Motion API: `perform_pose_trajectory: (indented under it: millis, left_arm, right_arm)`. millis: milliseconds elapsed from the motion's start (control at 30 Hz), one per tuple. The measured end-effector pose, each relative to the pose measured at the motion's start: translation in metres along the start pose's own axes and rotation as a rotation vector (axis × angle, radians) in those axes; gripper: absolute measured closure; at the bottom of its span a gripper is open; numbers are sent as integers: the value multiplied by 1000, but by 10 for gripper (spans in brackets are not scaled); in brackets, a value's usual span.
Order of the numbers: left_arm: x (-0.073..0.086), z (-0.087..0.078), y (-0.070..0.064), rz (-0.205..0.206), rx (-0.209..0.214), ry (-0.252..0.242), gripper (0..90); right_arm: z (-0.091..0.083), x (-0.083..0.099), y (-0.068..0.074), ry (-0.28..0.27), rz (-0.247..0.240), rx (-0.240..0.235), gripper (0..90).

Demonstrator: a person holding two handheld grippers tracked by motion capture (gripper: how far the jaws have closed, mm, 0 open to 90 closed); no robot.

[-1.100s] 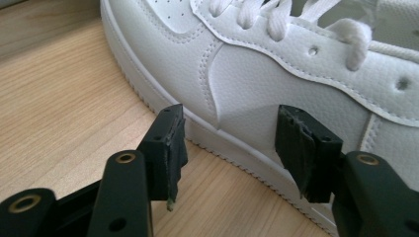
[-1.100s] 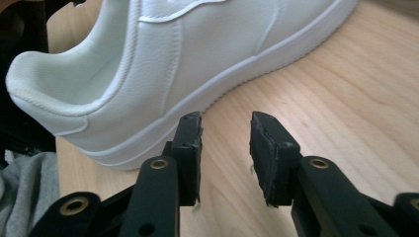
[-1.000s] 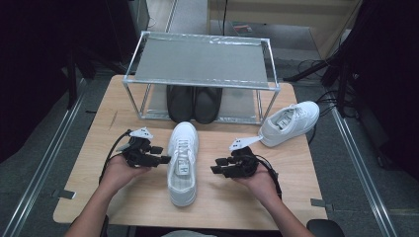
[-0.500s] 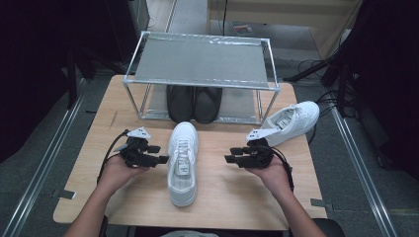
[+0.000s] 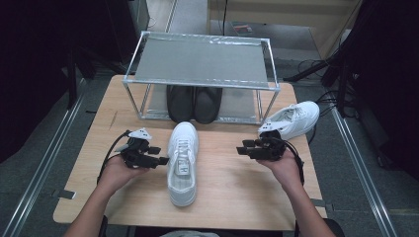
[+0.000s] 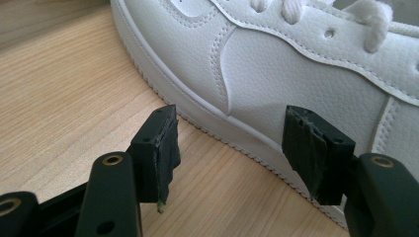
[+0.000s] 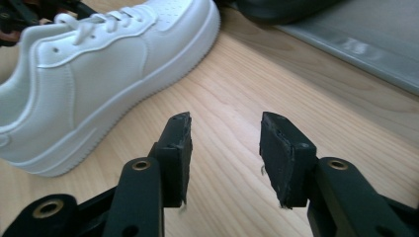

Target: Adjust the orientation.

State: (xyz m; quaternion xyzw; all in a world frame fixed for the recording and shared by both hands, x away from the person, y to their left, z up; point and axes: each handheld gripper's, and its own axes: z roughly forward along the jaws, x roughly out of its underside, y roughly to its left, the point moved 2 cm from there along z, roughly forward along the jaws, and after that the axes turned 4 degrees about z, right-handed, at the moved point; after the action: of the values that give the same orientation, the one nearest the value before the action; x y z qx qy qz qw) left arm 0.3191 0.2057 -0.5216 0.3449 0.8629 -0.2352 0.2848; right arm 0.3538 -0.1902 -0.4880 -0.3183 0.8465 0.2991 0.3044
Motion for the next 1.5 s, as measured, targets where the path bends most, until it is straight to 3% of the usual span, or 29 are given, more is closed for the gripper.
perform_pose_trajectory:
  millis: [267,767,967,1067,1267,1500]
  left_arm:
    - [0,2,-3,18,4,17,393]
    - [-2,1,-3,6,15,2,409]
    - [-2,0,-4,12,18,5,411]
    - [-1,0,-5,15,22,9,410]
    - [0,0,-4,16,19,18,410]
    - [0,1,-4,16,20,21,410]
  right_arm:
    - [-12,-1,-19,11,27,47,561]
    - [-39,-4,-56,11,83,118,562]
    - [-49,-12,-67,5,106,150,583]
    - [-54,-17,-70,-4,116,137,603]
    - [-63,-29,-70,3,92,168,599]
    - [-69,-39,-82,12,97,204,591]
